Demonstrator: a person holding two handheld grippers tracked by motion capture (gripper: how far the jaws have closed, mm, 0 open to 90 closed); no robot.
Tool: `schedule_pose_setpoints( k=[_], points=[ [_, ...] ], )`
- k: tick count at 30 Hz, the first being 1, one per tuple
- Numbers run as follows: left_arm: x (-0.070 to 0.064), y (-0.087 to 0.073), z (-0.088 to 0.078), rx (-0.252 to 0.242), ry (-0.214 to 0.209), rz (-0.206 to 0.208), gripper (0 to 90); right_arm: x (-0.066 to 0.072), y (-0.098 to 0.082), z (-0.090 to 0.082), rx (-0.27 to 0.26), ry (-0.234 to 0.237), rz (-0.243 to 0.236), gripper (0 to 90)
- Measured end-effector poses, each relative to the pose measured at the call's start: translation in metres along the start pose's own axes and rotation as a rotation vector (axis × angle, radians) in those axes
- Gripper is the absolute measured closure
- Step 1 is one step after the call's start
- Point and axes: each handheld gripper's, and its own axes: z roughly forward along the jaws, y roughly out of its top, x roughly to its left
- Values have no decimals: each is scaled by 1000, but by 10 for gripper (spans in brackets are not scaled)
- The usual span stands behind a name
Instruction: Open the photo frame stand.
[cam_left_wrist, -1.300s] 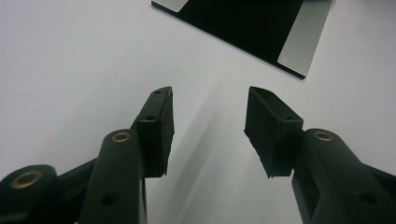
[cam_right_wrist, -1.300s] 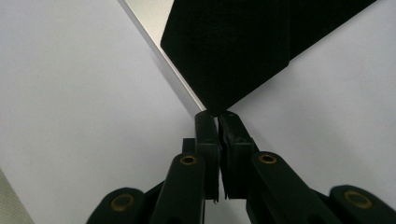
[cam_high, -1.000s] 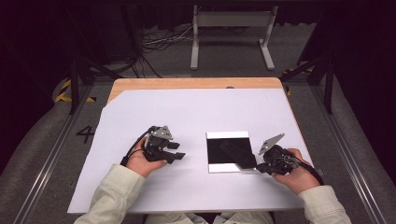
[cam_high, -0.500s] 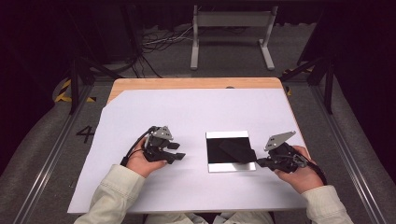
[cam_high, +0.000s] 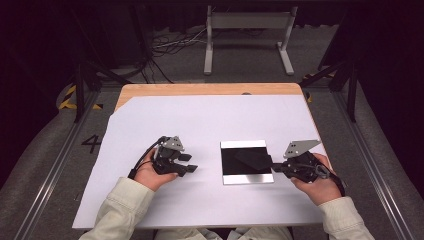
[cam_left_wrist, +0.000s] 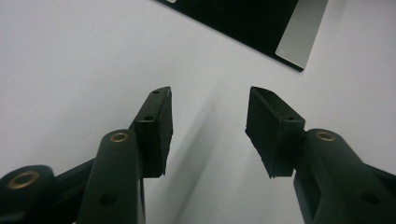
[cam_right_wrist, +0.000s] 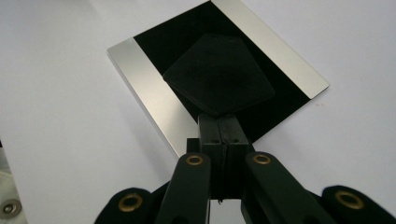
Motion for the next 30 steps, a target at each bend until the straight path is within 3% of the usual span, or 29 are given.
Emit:
schedule_pose_setpoints(
  k=[11, 30],
  points=[
    [-1, -1, 1, 4, -4, -3, 517, 2, 3, 1, -58, -18, 15, 900],
    [0, -1, -1, -5, 3, 0, 515, 0, 2, -3, -24, -1, 10, 882]
  ],
)
